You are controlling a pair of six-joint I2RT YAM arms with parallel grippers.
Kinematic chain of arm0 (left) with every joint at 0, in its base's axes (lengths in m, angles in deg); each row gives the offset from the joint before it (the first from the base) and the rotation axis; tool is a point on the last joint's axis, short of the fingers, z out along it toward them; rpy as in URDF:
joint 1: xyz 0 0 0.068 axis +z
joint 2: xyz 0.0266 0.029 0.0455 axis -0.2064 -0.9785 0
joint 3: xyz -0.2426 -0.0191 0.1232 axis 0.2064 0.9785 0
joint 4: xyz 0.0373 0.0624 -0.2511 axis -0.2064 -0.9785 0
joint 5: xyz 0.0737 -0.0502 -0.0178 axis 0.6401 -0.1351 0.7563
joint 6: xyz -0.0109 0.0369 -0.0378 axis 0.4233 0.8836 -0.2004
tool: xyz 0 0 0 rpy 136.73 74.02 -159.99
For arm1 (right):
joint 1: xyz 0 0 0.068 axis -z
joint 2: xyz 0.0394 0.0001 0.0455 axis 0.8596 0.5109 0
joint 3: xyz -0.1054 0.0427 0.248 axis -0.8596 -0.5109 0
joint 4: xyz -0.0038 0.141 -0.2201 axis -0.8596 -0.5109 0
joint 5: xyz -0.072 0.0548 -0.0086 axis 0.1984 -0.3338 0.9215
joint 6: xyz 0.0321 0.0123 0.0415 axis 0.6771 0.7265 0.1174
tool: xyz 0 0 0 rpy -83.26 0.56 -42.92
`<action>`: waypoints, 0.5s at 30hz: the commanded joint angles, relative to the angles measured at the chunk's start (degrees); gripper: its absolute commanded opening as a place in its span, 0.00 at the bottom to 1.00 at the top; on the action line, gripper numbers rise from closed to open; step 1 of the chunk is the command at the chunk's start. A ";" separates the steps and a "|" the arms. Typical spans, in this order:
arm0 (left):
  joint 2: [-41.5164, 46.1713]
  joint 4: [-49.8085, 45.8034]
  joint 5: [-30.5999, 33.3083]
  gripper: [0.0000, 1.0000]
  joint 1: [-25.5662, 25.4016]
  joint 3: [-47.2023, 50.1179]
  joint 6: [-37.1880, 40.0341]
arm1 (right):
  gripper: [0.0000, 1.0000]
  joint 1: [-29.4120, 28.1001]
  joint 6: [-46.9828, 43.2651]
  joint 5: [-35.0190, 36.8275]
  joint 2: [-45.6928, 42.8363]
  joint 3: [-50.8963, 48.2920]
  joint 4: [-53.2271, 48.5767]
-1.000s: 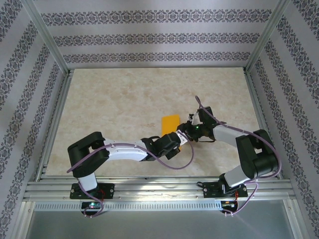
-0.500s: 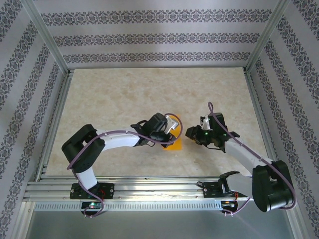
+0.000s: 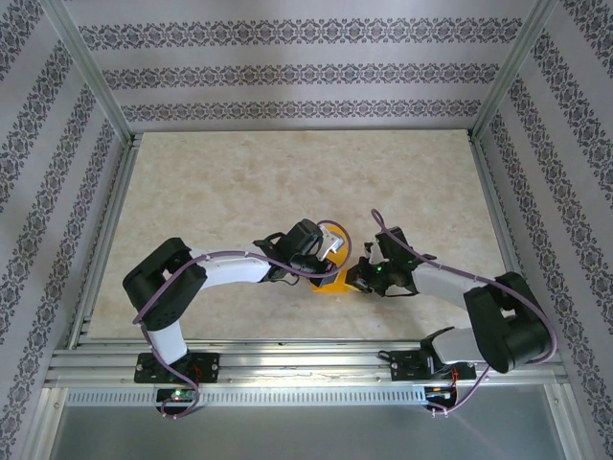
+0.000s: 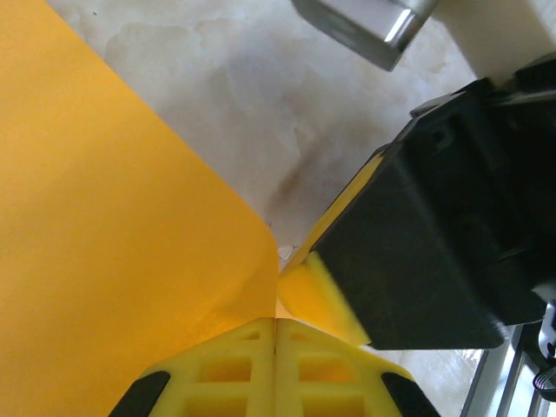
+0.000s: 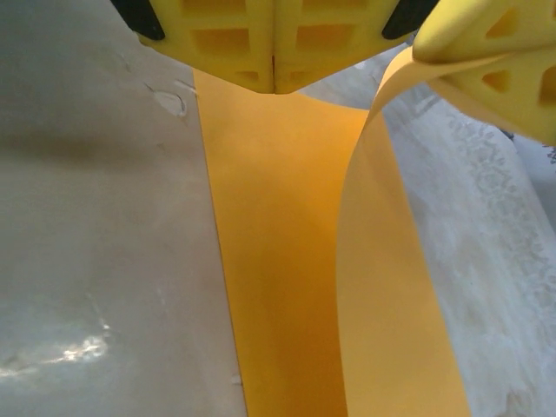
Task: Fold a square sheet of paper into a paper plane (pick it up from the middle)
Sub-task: Fold the triangle a second time at the center of the table.
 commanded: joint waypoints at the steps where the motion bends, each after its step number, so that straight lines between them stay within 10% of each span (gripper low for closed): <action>1: -0.74 -0.94 -0.12 0.00 0.37 -1.38 -1.25 | 0.00 -0.83 0.30 0.17 1.75 2.02 1.83; 15: -3.64 -0.67 -4.07 0.00 2.95 -1.94 -5.03 | 0.00 -0.95 -10.74 12.91 6.86 5.71 -15.57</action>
